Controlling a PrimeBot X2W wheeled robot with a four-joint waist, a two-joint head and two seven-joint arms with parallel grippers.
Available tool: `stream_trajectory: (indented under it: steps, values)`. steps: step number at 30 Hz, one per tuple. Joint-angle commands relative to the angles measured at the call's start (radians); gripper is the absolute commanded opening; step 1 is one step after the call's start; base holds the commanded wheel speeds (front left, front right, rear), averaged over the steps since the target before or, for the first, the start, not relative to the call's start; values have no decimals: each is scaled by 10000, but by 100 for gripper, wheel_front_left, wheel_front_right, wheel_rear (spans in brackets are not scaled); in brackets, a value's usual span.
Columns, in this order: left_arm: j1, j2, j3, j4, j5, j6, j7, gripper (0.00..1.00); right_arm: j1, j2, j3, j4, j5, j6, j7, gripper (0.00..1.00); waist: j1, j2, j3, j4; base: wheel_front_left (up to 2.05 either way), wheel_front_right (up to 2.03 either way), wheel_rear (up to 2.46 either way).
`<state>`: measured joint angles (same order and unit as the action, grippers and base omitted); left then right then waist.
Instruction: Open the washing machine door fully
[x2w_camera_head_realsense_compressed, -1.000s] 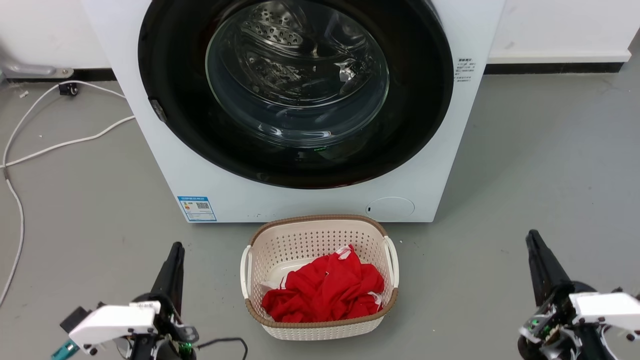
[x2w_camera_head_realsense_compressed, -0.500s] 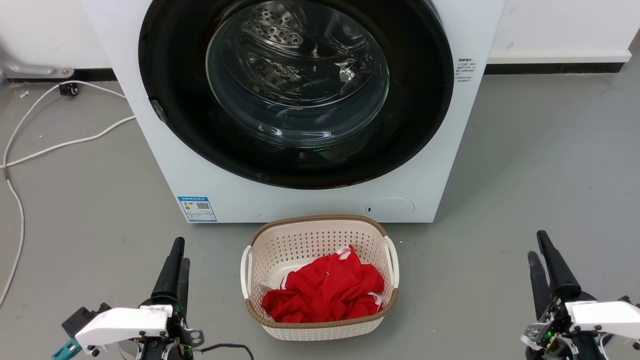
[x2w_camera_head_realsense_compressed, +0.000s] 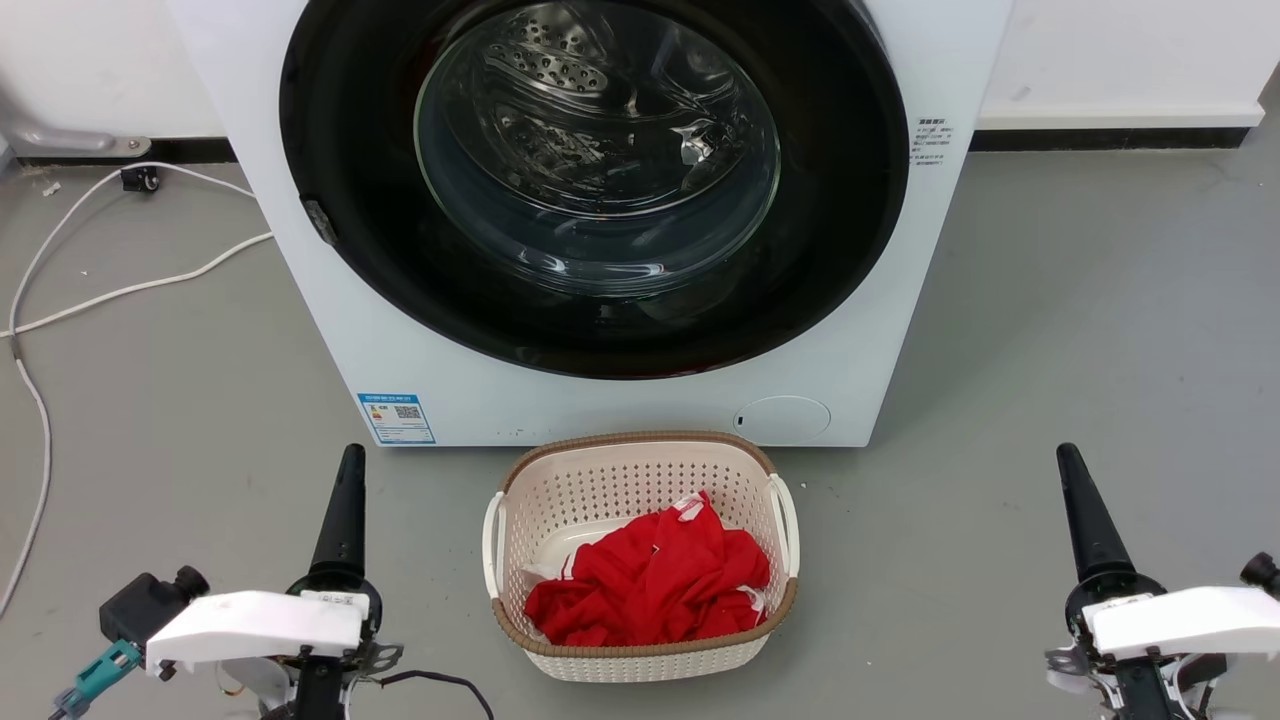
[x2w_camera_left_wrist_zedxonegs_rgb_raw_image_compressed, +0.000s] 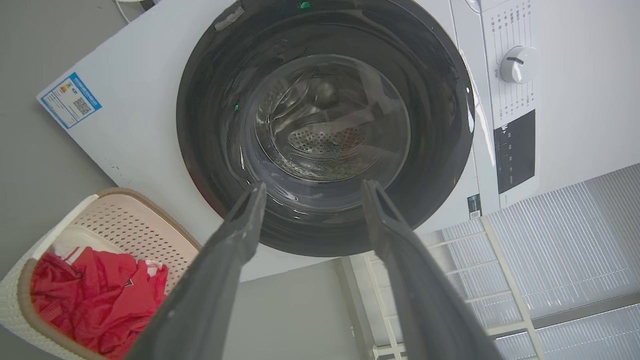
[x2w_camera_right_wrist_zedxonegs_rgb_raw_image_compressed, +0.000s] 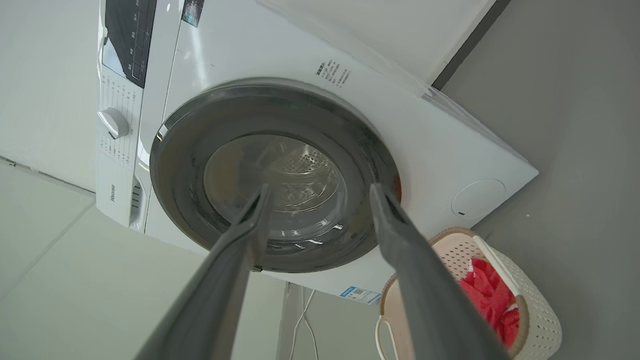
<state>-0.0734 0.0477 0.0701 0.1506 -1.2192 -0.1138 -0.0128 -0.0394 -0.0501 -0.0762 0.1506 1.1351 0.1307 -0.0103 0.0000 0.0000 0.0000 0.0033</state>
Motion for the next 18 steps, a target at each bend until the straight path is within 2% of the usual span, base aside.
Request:
stream_trajectory:
  steps: [1,9,18]
  values:
    - [-277,24,-69,-284,484,53,-105,100,-84,-15,59,-324,-606,0,-111,100,0,0,-1,6,0,0,0]
    - [-268,26,-346,-585,2175,192,-400,100,75,-14,199,-744,-2621,0,-409,100,0,0,-15,40,0,0,0]
    - [-301,27,-594,-705,3758,303,-673,100,201,-13,274,-1007,-4053,0,-686,100,0,0,-19,50,0,0,0]
